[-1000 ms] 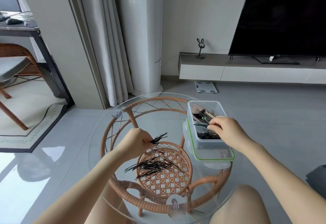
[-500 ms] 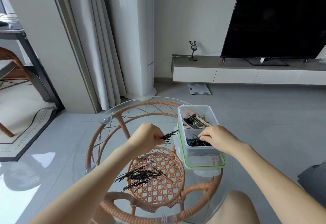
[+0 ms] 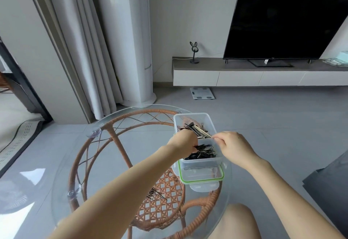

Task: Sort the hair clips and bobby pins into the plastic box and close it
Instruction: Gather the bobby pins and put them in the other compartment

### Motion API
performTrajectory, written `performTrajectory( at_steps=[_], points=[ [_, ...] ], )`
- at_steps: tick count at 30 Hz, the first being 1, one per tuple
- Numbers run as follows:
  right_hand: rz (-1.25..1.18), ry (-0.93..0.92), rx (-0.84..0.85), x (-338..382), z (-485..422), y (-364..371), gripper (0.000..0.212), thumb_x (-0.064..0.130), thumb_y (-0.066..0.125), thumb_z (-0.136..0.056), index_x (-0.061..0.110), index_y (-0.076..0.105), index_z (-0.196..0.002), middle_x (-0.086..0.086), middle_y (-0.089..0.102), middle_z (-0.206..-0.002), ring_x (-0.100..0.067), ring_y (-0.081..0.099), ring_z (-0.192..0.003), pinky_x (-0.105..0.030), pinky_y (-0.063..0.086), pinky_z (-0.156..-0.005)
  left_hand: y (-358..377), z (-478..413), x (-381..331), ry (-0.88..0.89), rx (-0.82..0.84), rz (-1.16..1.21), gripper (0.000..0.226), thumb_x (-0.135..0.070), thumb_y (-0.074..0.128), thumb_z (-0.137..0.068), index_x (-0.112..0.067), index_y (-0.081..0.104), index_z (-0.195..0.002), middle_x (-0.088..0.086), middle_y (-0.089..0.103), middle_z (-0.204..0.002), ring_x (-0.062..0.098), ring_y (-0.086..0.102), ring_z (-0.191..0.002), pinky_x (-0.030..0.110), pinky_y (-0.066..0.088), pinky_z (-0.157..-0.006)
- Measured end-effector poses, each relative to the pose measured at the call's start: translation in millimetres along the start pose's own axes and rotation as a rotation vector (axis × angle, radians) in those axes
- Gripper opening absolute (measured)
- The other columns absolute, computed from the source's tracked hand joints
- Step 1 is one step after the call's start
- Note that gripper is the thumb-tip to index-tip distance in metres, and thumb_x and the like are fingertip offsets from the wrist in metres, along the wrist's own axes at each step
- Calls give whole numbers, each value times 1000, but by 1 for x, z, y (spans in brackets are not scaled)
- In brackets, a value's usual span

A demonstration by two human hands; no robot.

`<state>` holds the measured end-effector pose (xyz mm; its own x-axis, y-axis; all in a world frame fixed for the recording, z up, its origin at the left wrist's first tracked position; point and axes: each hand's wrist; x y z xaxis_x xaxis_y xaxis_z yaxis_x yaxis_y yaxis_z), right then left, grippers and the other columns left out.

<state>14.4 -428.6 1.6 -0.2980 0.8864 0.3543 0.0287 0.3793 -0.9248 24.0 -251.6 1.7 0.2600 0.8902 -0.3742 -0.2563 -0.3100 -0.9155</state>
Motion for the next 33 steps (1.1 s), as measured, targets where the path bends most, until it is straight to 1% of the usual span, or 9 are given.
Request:
performTrajectory(
  at_steps=[3, 6, 10, 14, 18, 21, 25, 29, 33],
  points=[
    [13, -2, 3, -1, 1, 1, 25, 18, 45, -93, 11, 68, -96, -9, 71, -99, -30, 62, -91, -39, 51, -79, 5, -3, -4, -5, 45, -1, 38, -25, 63, -86, -8, 60, -120, 12, 65, -115, 31, 60, -104, 37, 51, -90],
    [17, -14, 4, 4, 2, 0, 25, 19, 45, -93, 11, 68, -97, -8, 71, -101, -30, 62, -93, -38, 51, -80, 0, 3, -1, 22, 44, 44, 37, -25, 61, -87, -9, 60, -121, 10, 65, -118, 26, 61, -106, 33, 50, -92],
    [-52, -52, -27, 22, 7, -7, 22, 19, 51, -92, 17, 70, -104, -2, 72, -105, -23, 64, -91, -29, 49, -79, -13, 18, 11, 14, -184, 194, 21, -19, 57, -88, -9, 72, -99, 9, 72, -101, 25, 67, -90, 29, 54, -79],
    [-203, -131, -49, 53, 20, -12, 20, 18, 57, -89, 17, 71, -103, 4, 71, -103, -9, 60, -84, -20, 43, -78, -21, 45, 36, -45, -334, 246, 23, -22, 55, -90, -8, 72, -98, 8, 72, -100, 23, 65, -87, 28, 52, -76],
    [-232, -274, 75, 88, 40, 9, 26, 22, 59, -88, 16, 66, -112, 2, 68, -109, -7, 59, -94, -16, 43, -82, -16, 87, 76, -144, -496, 186, 24, -26, 56, -90, -10, 72, -97, 5, 69, -98, 18, 59, -82, 26, 46, -71],
    [-133, -346, 189, 107, 62, 42, 38, 32, 56, -89, 18, 56, -124, 5, 60, -122, -10, 52, -112, -24, 40, -96, 2, 128, 105, -260, -706, 185, 22, -25, 57, -89, -10, 73, -90, 4, 70, -95, 19, 58, -84, 25, 41, -70],
    [-8, -129, 301, 117, 75, 85, 43, 36, 57, -87, 12, 52, -123, -2, 57, -120, -19, 56, -106, -32, 48, -90, 45, 178, 140, -406, -637, 156, 29, -33, 49, -92, -17, 73, -97, 1, 70, -111, 24, 60, -106, 36, 45, -90],
    [-34, -43, 353, 130, 71, 109, 50, 37, 65, -81, 12, 49, -122, -4, 52, -123, -21, 53, -109, -33, 46, -91, 75, 192, 140, -541, -533, 199, 55, -51, 23, -86, -31, 59, -122, -1, 47, -142, 24, 35, -136, 41, 19, -115],
    [-88, -77, 340, 145, 67, 120, 36, 22, 63, -85, 14, 54, -118, -4, 56, -121, -20, 56, -107, -32, 45, -93, 90, 174, 126, -470, -504, 253, 51, -48, 21, -93, -30, 46, -133, 2, 30, -152, 23, 14, -145, 38, 1, -119]
  ],
)
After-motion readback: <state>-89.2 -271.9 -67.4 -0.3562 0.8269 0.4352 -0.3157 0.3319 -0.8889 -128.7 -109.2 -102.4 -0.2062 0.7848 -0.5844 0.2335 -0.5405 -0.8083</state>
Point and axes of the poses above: each hand's wrist, its own z-axis away from the middle knuckle, its own y-axis out of the palm, x = y × z
